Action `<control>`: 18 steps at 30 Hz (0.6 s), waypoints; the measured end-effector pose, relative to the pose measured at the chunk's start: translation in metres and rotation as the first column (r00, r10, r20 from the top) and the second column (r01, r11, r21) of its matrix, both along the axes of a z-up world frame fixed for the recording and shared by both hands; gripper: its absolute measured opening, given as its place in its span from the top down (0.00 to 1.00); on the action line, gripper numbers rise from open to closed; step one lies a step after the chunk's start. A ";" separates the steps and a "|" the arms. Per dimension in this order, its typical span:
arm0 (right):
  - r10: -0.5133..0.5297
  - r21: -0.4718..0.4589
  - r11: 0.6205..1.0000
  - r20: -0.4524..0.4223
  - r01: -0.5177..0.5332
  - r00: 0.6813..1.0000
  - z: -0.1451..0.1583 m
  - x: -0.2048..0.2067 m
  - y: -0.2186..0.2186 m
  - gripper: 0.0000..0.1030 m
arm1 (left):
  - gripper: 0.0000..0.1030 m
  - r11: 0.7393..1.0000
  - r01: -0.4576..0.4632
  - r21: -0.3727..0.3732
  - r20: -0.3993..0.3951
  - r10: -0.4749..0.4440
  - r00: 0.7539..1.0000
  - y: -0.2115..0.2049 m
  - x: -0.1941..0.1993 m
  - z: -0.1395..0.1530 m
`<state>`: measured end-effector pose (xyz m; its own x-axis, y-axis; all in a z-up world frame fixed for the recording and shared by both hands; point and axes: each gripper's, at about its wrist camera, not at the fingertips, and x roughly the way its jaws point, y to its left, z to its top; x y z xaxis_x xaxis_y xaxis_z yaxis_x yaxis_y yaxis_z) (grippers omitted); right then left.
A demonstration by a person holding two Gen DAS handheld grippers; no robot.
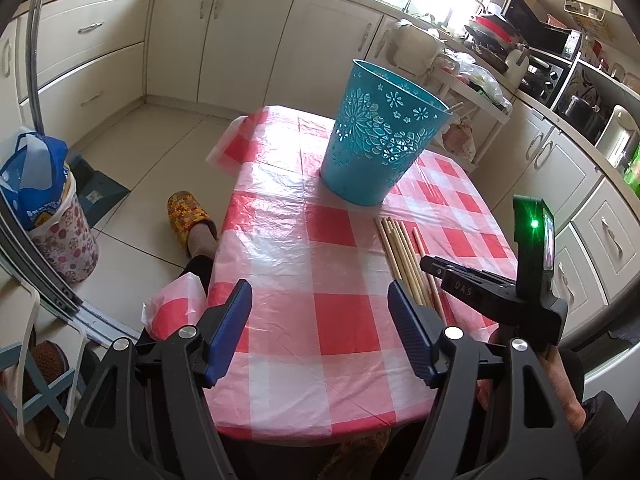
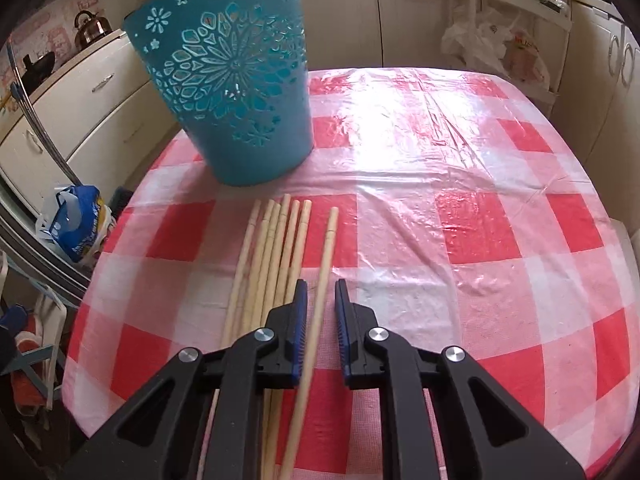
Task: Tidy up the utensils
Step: 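Grasp another wooden chopstick from the bundle with the right gripper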
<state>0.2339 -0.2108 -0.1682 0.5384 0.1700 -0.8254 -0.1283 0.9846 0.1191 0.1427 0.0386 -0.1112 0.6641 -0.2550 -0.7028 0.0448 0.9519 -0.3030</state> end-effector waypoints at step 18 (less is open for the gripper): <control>-0.034 0.037 0.999 0.014 0.033 0.999 -0.001 -0.010 -0.026 0.94 | 0.35 0.997 0.047 0.063 -0.023 -0.046 0.999 -0.030 0.005 -0.008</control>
<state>0.2239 -0.2373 -0.1688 0.5560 0.1820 -0.8110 -0.0973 0.9833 0.1539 0.1481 0.0087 -0.1195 0.6373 -0.2400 -0.7323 0.0838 0.9662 -0.2437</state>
